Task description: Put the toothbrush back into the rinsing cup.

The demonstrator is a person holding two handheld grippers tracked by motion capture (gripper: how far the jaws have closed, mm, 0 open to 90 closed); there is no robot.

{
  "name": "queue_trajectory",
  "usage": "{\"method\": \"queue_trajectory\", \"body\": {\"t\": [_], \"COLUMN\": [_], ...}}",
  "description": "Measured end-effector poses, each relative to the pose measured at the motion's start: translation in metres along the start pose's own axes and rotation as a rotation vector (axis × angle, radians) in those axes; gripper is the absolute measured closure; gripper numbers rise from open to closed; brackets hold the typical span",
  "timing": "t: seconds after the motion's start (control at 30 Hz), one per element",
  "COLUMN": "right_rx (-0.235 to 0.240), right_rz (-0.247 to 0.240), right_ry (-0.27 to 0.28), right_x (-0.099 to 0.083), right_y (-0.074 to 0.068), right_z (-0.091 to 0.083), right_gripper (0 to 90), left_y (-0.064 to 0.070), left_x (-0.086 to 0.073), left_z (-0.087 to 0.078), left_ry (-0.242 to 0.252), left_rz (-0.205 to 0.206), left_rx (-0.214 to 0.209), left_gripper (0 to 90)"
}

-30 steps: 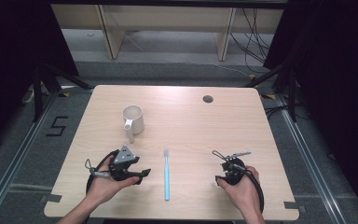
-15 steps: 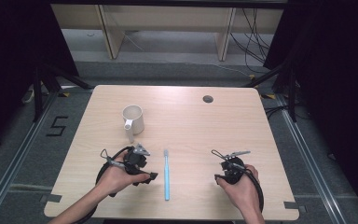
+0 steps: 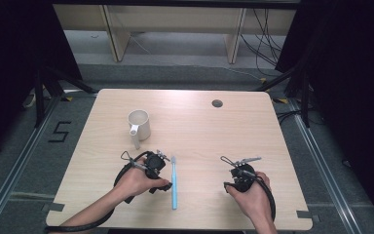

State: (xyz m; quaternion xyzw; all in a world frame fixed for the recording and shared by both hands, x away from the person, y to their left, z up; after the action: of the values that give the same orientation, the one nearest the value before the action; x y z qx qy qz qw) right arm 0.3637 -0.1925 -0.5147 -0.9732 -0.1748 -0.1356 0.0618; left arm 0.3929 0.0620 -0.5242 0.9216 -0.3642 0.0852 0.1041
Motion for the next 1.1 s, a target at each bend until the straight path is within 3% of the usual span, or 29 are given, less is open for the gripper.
{"method": "queue_trajectory", "body": {"t": [0.1, 0.13, 0.2, 0.33, 0.37, 0.57, 0.67, 0.7, 0.77, 0.8, 0.83, 0.93, 1.0, 1.1], "right_rx": [0.006, 0.009, 0.006, 0.01, 0.004, 0.006, 0.016, 0.01, 0.011, 0.011, 0.011, 0.008, 0.013, 0.01], "right_rz": [0.004, 0.003, 0.0, 0.004, 0.004, 0.002, -0.005, -0.005, -0.013, -0.013, -0.002, -0.003, -0.003, -0.003], "right_ry": [-0.009, -0.01, -0.009, 0.0, 0.003, 0.002, 0.0, -0.003, -0.012, -0.012, -0.005, 0.0, -0.005, 0.002], "right_x": [0.0, 0.0, 0.0, 0.0, 0.0, 0.0, 0.0, 0.0, -0.001, -0.001, 0.0, 0.0, -0.001, 0.0], "right_y": [-0.002, -0.002, -0.002, -0.002, -0.001, -0.001, -0.001, -0.001, -0.001, -0.001, -0.001, -0.001, -0.001, 0.0], "right_z": [0.0, 0.0, 0.0, 0.0, 0.0, 0.0, 0.0, 0.0, 0.0, 0.0, 0.0, 0.0, -0.001, -0.001], "right_gripper": [57.1, 57.0, 57.0, 57.0, 57.0, 57.0, 56.9, 56.8, 56.7, 56.8, 56.7, 56.7, 56.7, 56.6], "left_y": [0.002, 0.005, 0.006, 0.009, 0.011, 0.012, 0.015, 0.014, 0.015, 0.013, 0.016, 0.014, 0.017, 0.018], "left_x": [0.005, 0.008, 0.011, 0.014, 0.016, 0.019, 0.019, 0.018, 0.02, 0.02, 0.022, 0.023, 0.024, 0.024], "left_z": [-0.001, -0.001, 0.0, 0.002, 0.004, 0.008, 0.011, 0.01, 0.012, 0.011, 0.012, 0.012, 0.014, 0.016], "left_ry": [-0.028, -0.023, -0.066, -0.085, -0.087, -0.118, -0.135, -0.157, -0.153, -0.164, -0.156, -0.169, -0.156, -0.168], "left_rz": [0.001, -0.019, -0.01, -0.017, -0.04, -0.027, -0.056, -0.038, -0.051, -0.017, -0.051, -0.027, -0.055, -0.051], "left_rx": [0.001, -0.001, 0.002, -0.003, 0.001, 0.015, 0.016, 0.025, 0.026, 0.034, 0.026, 0.033, 0.027, 0.027], "left_gripper": [32.9, 32.9, 32.7, 32.7, 32.7, 32.8, 32.8, 32.8, 33.0, 33.0, 33.1, 33.1, 33.1, 33.1]}}
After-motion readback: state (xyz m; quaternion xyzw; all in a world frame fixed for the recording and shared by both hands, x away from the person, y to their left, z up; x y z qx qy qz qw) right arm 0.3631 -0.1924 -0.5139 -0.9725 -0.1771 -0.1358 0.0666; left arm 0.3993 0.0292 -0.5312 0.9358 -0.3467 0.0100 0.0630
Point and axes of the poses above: each handheld gripper's, and its own axes: z roughly forward along the jaws, x roughly out of its top, y roughly to its right, the point moved 6 cm from there along z, roughly forward along the jaws, and after that the axes turned 11 degrees about -y, right-handed, at the moved point
